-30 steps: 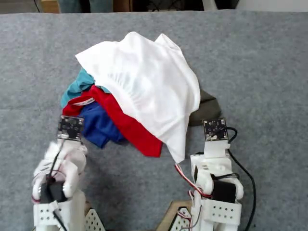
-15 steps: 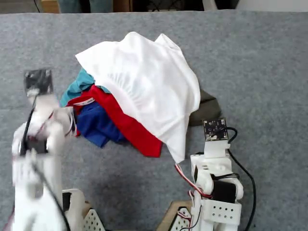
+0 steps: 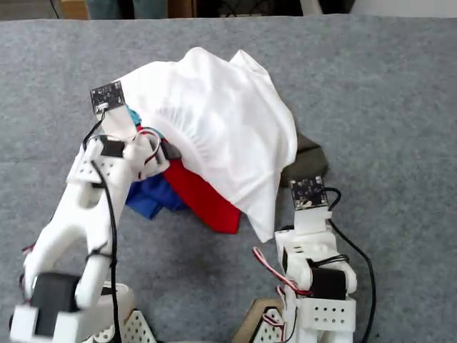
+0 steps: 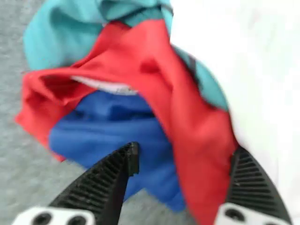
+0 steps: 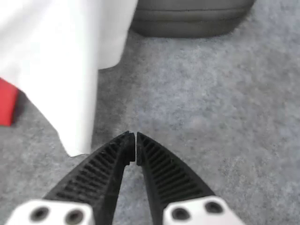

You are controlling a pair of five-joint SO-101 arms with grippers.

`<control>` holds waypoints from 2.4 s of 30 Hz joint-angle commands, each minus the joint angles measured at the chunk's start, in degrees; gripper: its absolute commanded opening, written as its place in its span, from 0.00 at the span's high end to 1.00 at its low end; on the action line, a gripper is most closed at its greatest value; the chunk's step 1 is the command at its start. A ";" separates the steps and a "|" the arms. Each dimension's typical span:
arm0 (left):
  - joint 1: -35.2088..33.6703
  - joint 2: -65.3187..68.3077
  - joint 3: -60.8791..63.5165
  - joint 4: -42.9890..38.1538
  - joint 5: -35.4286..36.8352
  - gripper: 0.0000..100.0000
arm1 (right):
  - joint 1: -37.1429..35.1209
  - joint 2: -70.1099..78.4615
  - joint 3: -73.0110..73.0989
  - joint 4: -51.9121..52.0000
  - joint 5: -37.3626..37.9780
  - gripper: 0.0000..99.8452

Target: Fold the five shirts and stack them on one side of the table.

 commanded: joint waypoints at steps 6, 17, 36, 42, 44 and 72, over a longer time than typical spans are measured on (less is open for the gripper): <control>-3.65 16.44 -3.74 -9.32 3.52 0.87 | -6.95 -3.21 -0.04 -1.14 0.62 0.98; -13.41 19.78 -6.37 -8.79 -1.85 0.97 | -5.36 0.40 -14.73 -18.29 10.46 0.95; -15.87 20.13 -7.43 -7.30 -3.87 0.97 | -28.04 95.52 -77.93 -13.71 -11.69 0.60; -15.87 20.13 -7.52 -7.30 -3.87 0.97 | -28.04 111.43 -86.81 -13.63 -11.69 0.71; -15.87 20.13 -7.60 -7.30 -3.87 0.97 | -28.04 113.45 -88.48 -13.63 -11.52 0.82; -15.78 20.22 -7.52 -7.38 -3.87 0.97 | 22.68 81.71 -83.38 -13.71 5.27 0.99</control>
